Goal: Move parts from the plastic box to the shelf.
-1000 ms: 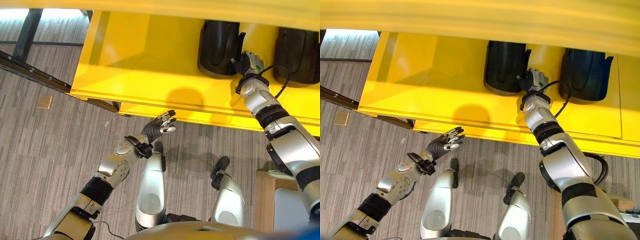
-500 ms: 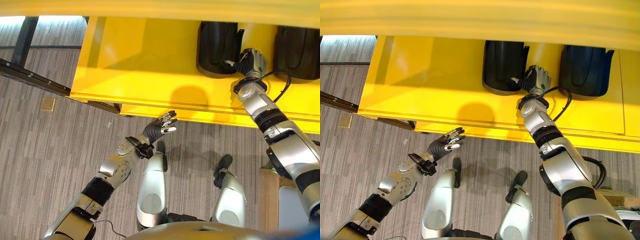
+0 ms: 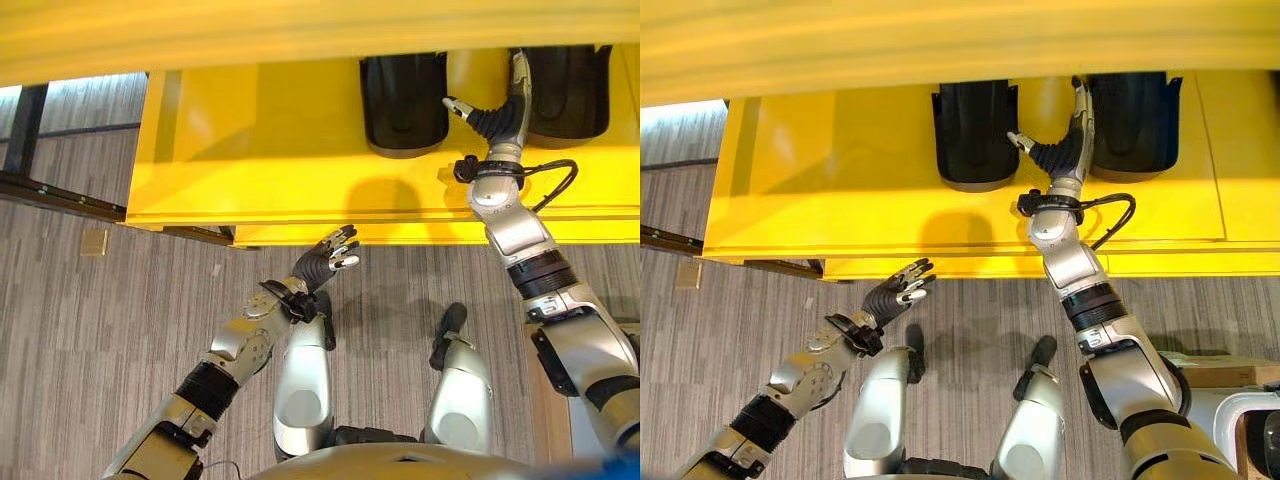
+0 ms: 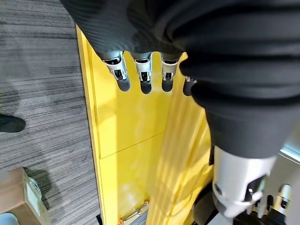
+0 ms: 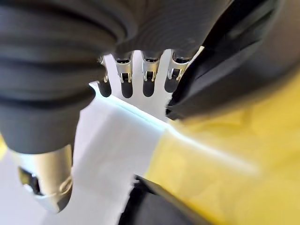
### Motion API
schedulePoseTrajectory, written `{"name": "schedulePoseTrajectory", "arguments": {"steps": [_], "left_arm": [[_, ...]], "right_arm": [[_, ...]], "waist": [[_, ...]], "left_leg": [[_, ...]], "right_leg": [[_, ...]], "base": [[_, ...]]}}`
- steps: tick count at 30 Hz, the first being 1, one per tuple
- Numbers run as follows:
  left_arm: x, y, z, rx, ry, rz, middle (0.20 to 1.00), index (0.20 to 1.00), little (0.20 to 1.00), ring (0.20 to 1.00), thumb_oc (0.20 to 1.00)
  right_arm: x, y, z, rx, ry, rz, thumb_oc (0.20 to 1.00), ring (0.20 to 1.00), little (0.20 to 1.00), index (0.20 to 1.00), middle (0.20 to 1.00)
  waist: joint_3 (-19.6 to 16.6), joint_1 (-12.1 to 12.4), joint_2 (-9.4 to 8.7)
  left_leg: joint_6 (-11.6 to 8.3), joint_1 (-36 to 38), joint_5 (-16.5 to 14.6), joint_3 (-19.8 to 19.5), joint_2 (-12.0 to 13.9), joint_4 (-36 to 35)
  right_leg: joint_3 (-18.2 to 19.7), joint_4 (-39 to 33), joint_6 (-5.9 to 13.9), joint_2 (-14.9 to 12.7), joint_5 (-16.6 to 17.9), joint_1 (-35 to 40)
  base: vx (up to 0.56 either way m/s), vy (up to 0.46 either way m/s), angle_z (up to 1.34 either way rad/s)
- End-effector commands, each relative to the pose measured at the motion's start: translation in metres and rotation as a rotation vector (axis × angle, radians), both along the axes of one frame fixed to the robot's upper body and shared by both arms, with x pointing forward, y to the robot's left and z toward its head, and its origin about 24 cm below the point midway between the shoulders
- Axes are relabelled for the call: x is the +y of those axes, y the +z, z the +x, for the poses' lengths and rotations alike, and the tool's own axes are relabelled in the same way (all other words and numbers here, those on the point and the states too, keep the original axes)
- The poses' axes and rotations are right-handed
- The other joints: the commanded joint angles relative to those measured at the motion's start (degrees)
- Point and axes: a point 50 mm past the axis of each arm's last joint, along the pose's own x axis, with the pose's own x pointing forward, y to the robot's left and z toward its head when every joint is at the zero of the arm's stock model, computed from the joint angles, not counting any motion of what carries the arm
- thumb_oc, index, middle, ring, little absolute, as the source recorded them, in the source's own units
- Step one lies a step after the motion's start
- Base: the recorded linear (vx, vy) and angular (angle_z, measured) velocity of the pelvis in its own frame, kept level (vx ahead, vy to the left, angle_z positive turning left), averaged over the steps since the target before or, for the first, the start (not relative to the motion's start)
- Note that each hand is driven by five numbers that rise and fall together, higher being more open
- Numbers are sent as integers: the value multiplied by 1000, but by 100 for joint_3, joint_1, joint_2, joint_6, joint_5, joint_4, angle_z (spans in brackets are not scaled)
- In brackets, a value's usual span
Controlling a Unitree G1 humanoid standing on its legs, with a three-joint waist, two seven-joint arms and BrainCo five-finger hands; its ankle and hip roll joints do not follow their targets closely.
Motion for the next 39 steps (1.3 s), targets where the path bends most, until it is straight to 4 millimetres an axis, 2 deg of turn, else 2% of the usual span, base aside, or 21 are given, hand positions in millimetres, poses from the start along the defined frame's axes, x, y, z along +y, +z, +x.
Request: {"name": "schedulePoseTrajectory", "arguments": {"steps": [1, 2, 6, 7, 8, 10, 11, 14, 15, 17, 18, 20, 22, 27, 34, 38, 39], "left_arm": [[-7, 18, -3, -98, -28, -28, 1000, 1000, 1000, 1000, 1000], [-6, 17, -4, -97, -26, -27, 1000, 1000, 1000, 1000, 1000], [-2, 14, -8, -101, -23, -16, 1000, 1000, 1000, 1000, 1000], [-2, 14, -8, -100, -23, -16, 1000, 1000, 1000, 1000, 1000], [3, 10, -12, -93, -14, -13, 1000, 1000, 1000, 1000, 1000], [4, 9, -14, -92, -14, -15, 1000, 1000, 1000, 1000, 1000], [5, 7, -16, -89, -12, -12, 1000, 1000, 1000, 1000, 1000], [10, 1, -25, -77, -11, -15, 1000, 1000, 1000, 1000, 1000], [10, 1, -25, -76, -11, -15, 1000, 1000, 1000, 1000, 1000], [13, -3, -31, -70, -13, -15, 1000, 1000, 1000, 1000, 1000], [15, -6, -36, -63, -13, -21, 1000, 1000, 1000, 1000, 1000], [16, -9, -42, -68, -37, -21, 1000, 1000, 1000, 1000, 1000], [18, -8, -51, -131, -151, 37, 1000, 1000, 1000, 1000, 1000], [24, 1, -54, -188, -230, 39, 1000, 1000, 1000, 1000, 1000], [22, 3, -52, -199, -379, 85, 1000, 1000, 1000, 1000, 1000], [19, 11, -47, -226, -457, 76, 1000, 1000, 1000, 1000, 1000], [14, 12, -46, -236, -528, 100, 1000, 1000, 1000, 1000, 1000]], "right_arm": [[6, 27, -7, -91, 106, 43, 1000, 1000, 1000, 1000, 1000], [7, 26, -8, -82, 114, 53, 1000, 1000, 1000, 1000, 1000], [12, -7, -8, 77, 177, 149, 1000, 1000, 1000, 1000, 1000], [12, -7, -8, 77, 177, 149, 1000, 1000, 1000, 1000, 1000], [19, -35, -13, 165, 237, 199, 1000, 1000, 1000, 1000, 1000], [22, -42, -15, 186, 268, 216, 1000, 1000, 1000, 1000, 1000], [26, -50, -19, 211, 338, 249, 1000, 1000, 1000, 1000, 1000], [36, -67, -37, 210, 514, 318, 1000, 1000, 1000, 1000, 1000], [36, -68, -39, 211, 518, 318, 1000, 1000, 1000, 1000, 1000], [37, -85, -56, 259, 613, 327, 1000, 1000, 1000, 1000, 1000], [35, -100, -70, 307, 652, 350, 1000, 1000, 1000, 1000, 1000], [34, -114, -83, 355, 686, 352, 1000, 1000, 1000, 1000, 1000], [26, -130, -95, 431, 705, 374, 1000, 1000, 1000, 1000, 1000], [10, -144, -103, 489, 659, 392, 1000, 1000, 1000, 1000, 1000], [-13, -154, -103, 518, 535, 414, 1000, 1000, 1000, 1000, 1000], [-24, -150, -94, 481, 455, 435, 1000, 1000, 1000, 1000, 1000], [-30, -149, -90, 463, 406, 465, 1000, 1000, 1000, 1000, 1000]], "waist": [[218, 114, 46], [218, 103, 42], [218, 49, 10], [218, 48, 11], [88, -5, -31], [39, -16, -43], [-41, -32, -60], [-274, -76, -117], [-284, -80, -118], [-446, -139, -149], [-580, -198, -179], [-720, -259, -210], [-925, -372, -265], [-1093, -519, -311], [-1146, -663, -341], [-1109, -650, -380], [-1086, -653, -438]], "left_leg": [[323, 682, 274, 459, -247, -688], [315, 721, 275, 467, -240, -703], [287, 1081, 320, 545, -215, -911], [286, 1087, 322, 545, -215, -916], [249, 1314, 383, 611, -167, -1101], [237, 1368, 400, 626, -153, -1155], [227, 1460, 423, 632, -150, -1253], [206, 1699, 500, 666, -122, -1509], [204, 1707, 504, 666, -121, -1518], [179, 1799, 544, 684, -76, -1600], [171, 1868, 568, 680, -39, -1638], [167, 1961, 591, 711, 9, -1697], [129, 2085, 661, 767, 85, -1796], [105, 2222, 681, 804, 99, -1870], [229, 2219, 355, 824, -75, -1446], [343, 2221, 192, 967, -211, -1317], [435, 2251, 108, 1061, -351, -1328]], "right_leg": [[-123, 1035, 11, 267, -954, 367], [-122, 1013, 10, 270, -951, 406], [-143, 740, 10, 294, -896, 769], [-145, 734, 10, 296, -894, 777], [-174, 445, 17, 326, -828, 1037], [-186, 360, 19, 334, -806, 1101], [-184, 232, 21, 354, -780, 1196], [-198, -64, 46, 404, -718, 1444], [-200, -72, 47, 407, -716, 1452], [-201, -128, 52, 431, -726, 1546], [-184, -134, 43, 448, -744, 1608], [-177, -181, 34, 461, -752, 1696], [-177, -300, 39, 494, -726, 1815], [-140, -384, 62, 523, -722, 1928], [-45, -233, 115, 457, -750, 1937], [-123, -346, 255, 296, -544, 1949], [-165, -515, 361, 148, -165, 1932]], "base": [[31, 9, 0], [40, 1, -3], [30, -4, -1], [98, -26, -5], [88, -24, -5], [72, -20, 2], [61, -12, 1], [55, -4, 2], [38, 9, 4], [37, 25, -3], [54, 33, -6], [49, 40, -7], [25, 57, -8], [-36, 104, -7], [-79, 219, -6], [-142, 304, -2], [-213, 456, -14]]}}
